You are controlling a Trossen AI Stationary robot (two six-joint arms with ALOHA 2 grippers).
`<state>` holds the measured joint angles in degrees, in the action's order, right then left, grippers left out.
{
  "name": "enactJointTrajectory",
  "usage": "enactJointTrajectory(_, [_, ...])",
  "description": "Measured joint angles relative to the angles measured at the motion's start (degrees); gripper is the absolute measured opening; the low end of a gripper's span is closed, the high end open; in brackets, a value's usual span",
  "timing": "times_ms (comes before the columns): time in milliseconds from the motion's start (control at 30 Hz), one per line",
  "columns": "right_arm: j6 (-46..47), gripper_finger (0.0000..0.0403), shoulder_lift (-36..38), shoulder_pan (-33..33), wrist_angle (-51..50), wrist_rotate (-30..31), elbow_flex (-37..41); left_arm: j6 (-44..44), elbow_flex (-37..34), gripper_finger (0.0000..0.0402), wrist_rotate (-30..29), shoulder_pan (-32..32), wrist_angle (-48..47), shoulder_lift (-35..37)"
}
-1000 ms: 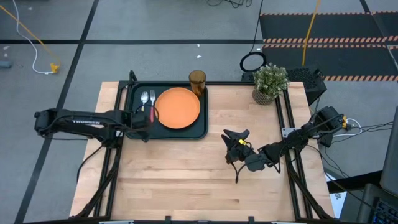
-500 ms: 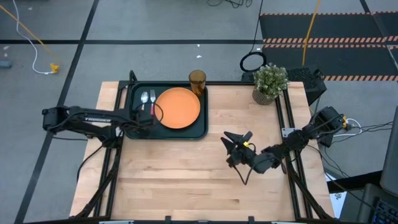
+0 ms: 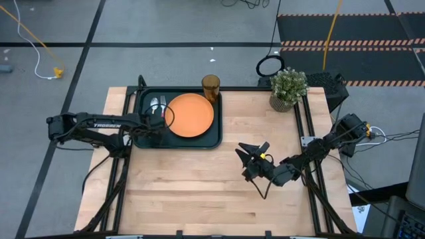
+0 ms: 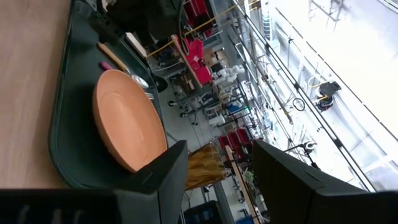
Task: Pick and place plate/cup/fork/spoon on tray
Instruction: Put the yellow spoon on the black tray to the left of the pink fork
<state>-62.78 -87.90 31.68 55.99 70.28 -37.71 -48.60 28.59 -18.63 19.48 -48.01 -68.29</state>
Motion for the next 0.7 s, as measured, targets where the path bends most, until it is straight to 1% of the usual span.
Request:
enactJointTrajectory(167, [0.0,0.0176,0.0,0.0,0.0,0.0,0.0,-2.2,0.0,0.0005,2.2,0.1,0.2,0.0])
enactJointTrajectory(367, [0.0,0.0176,0.0,0.0,0.0,0.0,0.0,-3.8,0.0,0.0005,1.3,0.3,0.1,0.0])
enactJointTrajectory(700, [-0.1,0.0176,0.0,0.0,0.0,0.1,0.0,-3.9,0.0,0.0005,0.6,2.8,0.1,0.0])
